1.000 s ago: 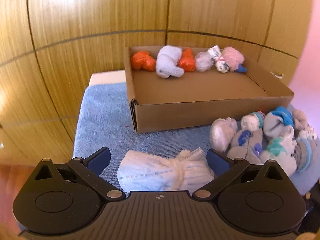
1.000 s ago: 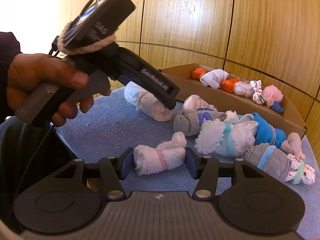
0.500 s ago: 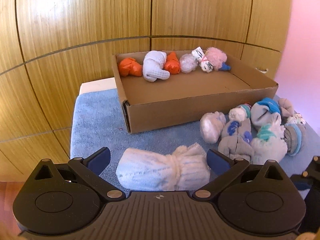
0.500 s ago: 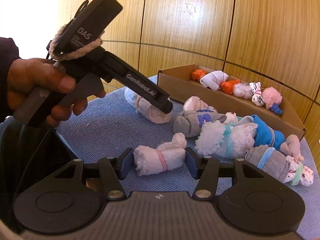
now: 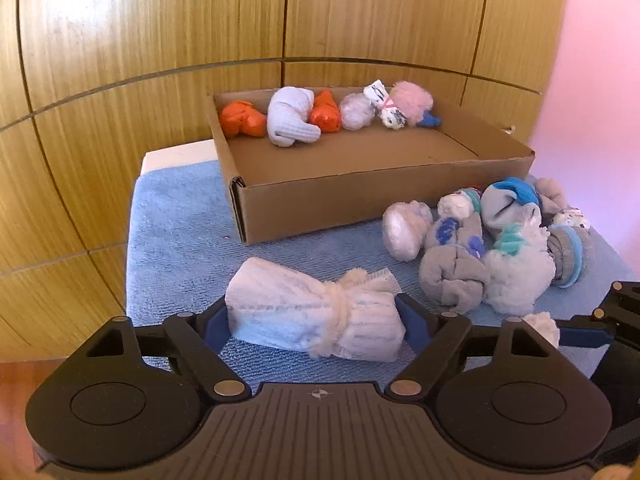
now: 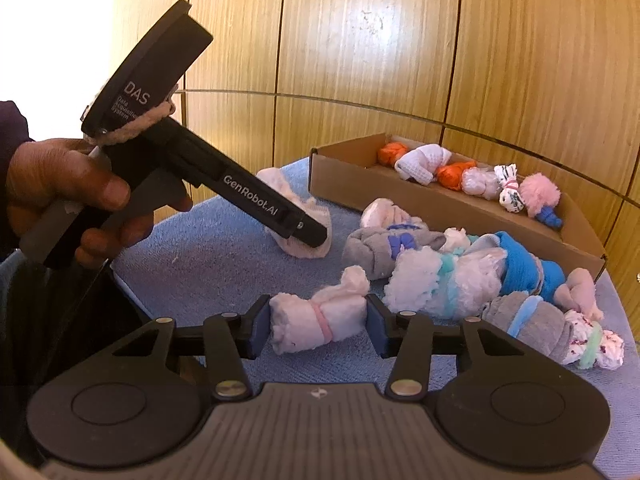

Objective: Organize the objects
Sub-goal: 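Grasp the white wrapped bundle with the left tool while the right tool grasps the pink-banded bundle, then carry both held bundles into the box and lower them inside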

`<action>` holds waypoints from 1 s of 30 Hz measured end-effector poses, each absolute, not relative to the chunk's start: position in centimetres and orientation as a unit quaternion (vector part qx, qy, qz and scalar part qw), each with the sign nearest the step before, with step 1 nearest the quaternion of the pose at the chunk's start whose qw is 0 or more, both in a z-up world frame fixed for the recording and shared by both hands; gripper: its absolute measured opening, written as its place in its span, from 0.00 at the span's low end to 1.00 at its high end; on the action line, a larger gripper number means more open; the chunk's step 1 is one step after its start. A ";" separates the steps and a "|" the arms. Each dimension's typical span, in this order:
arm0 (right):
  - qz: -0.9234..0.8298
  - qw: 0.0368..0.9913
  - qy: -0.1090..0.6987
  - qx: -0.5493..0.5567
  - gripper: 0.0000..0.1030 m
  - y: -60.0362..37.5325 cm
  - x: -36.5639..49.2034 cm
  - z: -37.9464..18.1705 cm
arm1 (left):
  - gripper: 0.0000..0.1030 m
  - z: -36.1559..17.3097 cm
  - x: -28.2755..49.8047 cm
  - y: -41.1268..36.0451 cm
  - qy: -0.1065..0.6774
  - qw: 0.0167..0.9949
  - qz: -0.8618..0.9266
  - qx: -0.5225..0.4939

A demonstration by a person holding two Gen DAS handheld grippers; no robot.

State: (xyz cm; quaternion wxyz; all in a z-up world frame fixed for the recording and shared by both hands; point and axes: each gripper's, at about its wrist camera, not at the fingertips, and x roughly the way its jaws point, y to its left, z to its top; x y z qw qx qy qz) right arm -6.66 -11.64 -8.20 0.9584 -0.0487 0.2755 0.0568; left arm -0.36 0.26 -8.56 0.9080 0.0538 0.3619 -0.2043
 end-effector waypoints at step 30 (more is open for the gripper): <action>0.087 0.949 0.296 -0.068 0.44 -23.7 10.9 1.2 | 0.81 -4.1 14.9 -5.7 0.312 0.846 -0.272 0.337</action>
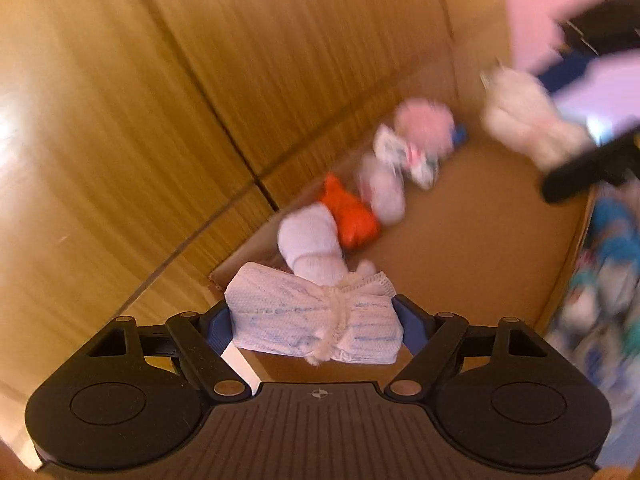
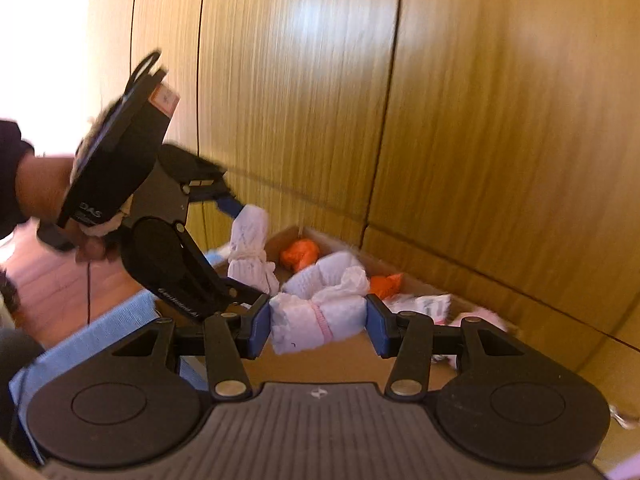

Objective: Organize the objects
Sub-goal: 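Carry both held bundles into the box and lower them inside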

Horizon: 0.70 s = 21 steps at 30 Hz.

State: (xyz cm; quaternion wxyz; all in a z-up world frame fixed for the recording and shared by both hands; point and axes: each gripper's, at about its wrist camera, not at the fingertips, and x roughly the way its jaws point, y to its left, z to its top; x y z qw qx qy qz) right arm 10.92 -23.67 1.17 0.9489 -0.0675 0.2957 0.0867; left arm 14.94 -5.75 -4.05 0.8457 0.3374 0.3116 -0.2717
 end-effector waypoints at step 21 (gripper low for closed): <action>0.129 0.894 0.418 -0.094 0.44 -22.2 20.3 -6.1 | 0.83 -6.4 17.4 -5.7 0.335 0.763 -0.371 0.410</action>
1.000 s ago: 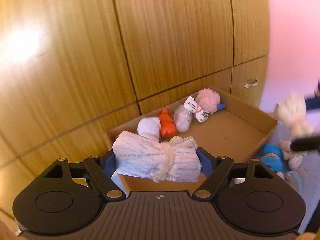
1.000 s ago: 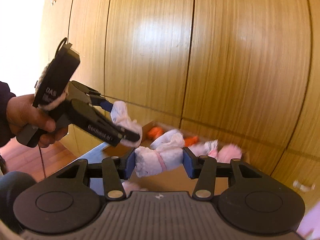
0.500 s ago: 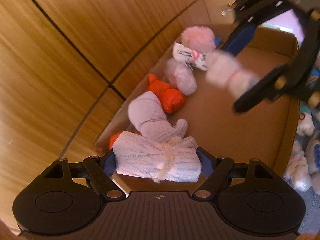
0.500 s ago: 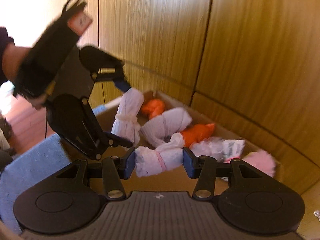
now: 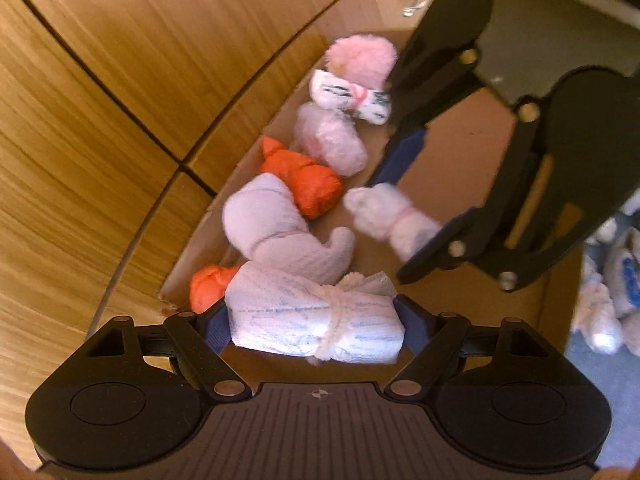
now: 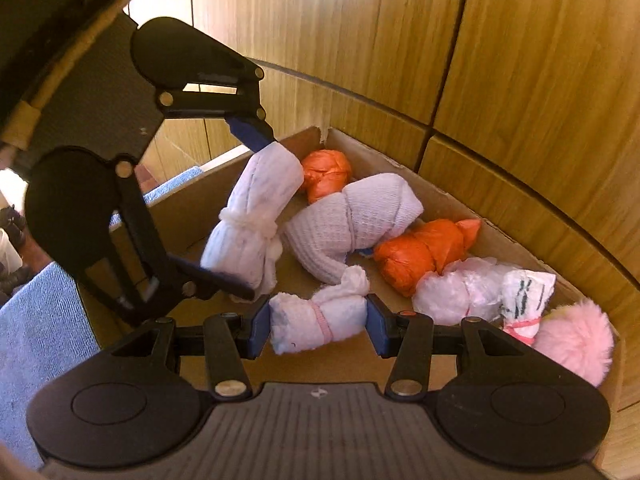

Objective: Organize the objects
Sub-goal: 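Carry both held bundles into the box and lower them inside, then open both tools to release the bundles and lift out of the box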

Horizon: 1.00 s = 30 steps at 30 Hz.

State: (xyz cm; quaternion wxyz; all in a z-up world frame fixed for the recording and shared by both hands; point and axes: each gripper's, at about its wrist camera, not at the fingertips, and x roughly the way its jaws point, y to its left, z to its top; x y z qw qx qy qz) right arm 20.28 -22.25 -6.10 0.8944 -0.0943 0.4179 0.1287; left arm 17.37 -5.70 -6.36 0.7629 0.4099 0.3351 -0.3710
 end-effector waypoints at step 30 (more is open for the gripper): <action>0.148 0.882 0.429 -0.127 0.46 -19.7 20.4 -6.0 | 1.00 0.3 14.9 -1.1 0.323 0.774 -0.347 0.419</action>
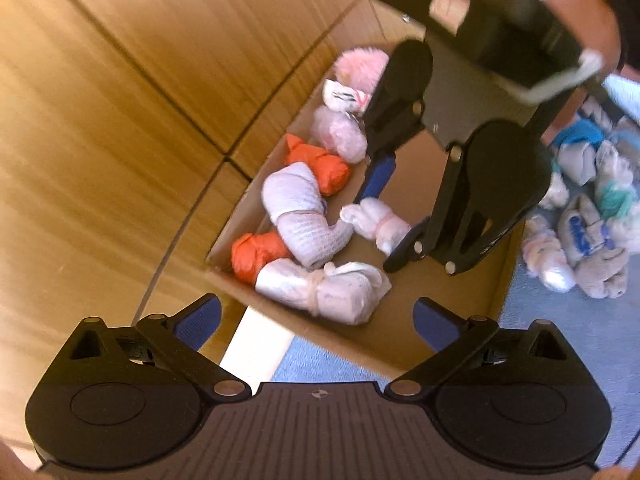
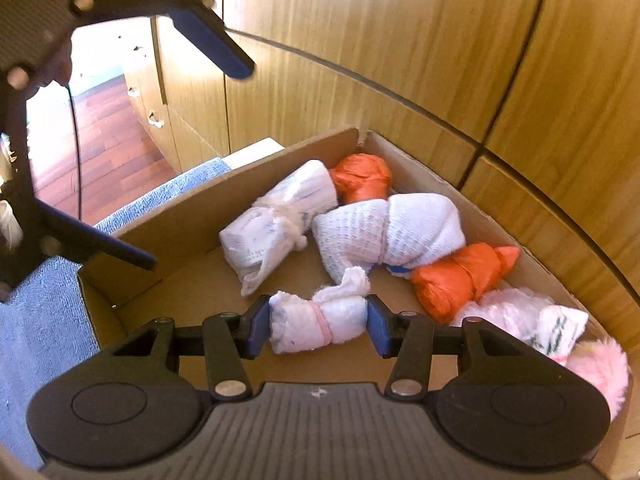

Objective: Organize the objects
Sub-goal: 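Open both tools to release the bundles and lift out of the box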

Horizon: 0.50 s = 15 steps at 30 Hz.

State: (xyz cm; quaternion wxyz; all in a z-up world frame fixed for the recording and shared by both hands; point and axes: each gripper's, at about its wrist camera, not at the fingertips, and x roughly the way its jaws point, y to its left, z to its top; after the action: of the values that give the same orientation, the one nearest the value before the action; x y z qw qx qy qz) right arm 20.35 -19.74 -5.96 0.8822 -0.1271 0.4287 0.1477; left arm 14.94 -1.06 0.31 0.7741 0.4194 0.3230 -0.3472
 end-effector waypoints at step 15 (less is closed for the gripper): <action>0.126 0.883 0.432 -0.132 0.57 -18.1 20.0 -5.1 | 1.00 -0.8 13.0 1.8 0.351 0.852 -0.285 0.264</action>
State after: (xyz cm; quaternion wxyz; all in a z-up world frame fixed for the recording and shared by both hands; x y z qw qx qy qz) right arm 20.00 -18.09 -5.13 0.8830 -0.1321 0.4324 0.1258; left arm 13.04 1.79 -0.76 0.8516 0.2644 0.3513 -0.2852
